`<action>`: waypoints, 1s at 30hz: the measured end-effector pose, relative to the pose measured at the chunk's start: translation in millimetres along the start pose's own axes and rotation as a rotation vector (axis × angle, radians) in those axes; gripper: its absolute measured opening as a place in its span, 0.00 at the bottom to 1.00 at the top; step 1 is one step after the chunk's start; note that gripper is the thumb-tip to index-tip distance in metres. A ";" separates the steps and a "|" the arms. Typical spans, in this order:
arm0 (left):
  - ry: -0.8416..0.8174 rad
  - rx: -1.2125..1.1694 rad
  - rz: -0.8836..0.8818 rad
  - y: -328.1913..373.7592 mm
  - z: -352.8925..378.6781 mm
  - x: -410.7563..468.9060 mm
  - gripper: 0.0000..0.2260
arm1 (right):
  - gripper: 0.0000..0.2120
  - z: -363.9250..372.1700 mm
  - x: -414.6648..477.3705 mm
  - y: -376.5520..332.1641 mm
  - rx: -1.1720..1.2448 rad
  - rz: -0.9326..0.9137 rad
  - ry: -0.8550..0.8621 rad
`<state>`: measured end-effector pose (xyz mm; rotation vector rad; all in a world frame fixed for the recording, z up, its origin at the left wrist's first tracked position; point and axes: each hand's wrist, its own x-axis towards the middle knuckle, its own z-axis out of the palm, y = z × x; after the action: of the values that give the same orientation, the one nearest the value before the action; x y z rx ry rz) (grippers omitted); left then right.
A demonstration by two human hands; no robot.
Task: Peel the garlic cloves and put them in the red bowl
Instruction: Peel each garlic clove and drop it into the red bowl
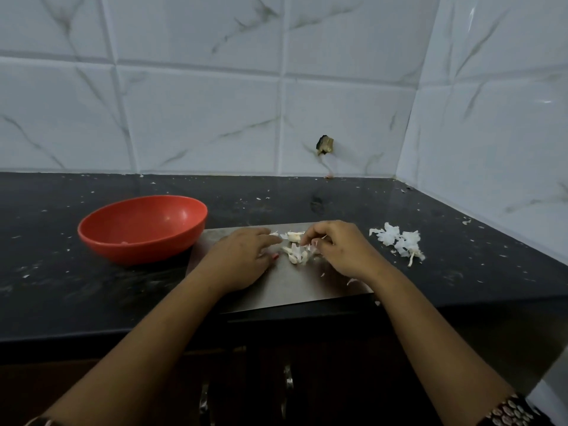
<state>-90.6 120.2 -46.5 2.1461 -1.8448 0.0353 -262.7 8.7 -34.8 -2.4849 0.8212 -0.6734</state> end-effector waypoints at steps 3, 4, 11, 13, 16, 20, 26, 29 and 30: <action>0.089 -0.020 0.020 8.1 0.9 10.6 0.14 | 0.14 1.7 9.6 -5.1 -0.023 -0.022 0.021; 0.110 -0.033 0.009 9.8 0.7 15.3 0.12 | 0.15 2.2 13.4 -7.7 -0.048 -0.039 0.023; 0.179 -0.130 -0.064 11.5 1.7 38.1 0.09 | 0.15 7.0 30.5 -11.8 -0.310 -0.063 -0.103; 0.227 -0.215 -0.058 7.4 9.6 37.0 0.09 | 0.15 11.9 30.6 -7.7 -0.300 -0.079 -0.084; 0.268 -0.331 -0.068 5.0 14.2 37.0 0.09 | 0.13 17.7 33.4 -2.4 -0.262 -0.083 -0.036; 0.389 -0.510 -0.101 8.7 10.3 36.9 0.09 | 0.09 19.8 35.9 -3.4 0.001 -0.058 0.057; 0.506 -0.706 -0.153 14.1 8.2 31.3 0.11 | 0.09 24.4 31.8 -9.5 0.150 -0.088 0.093; 0.470 -0.797 -0.174 16.6 6.7 29.4 0.12 | 0.09 23.0 29.2 -11.3 0.192 -0.094 0.104; 0.459 -0.816 -0.176 17.4 5.5 28.6 0.10 | 0.08 22.5 28.6 -12.0 0.207 -0.095 0.102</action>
<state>-103.7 89.2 -41.7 1.5382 -1.1228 -0.2097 -224.7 4.7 -37.4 -2.3294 0.6369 -0.8779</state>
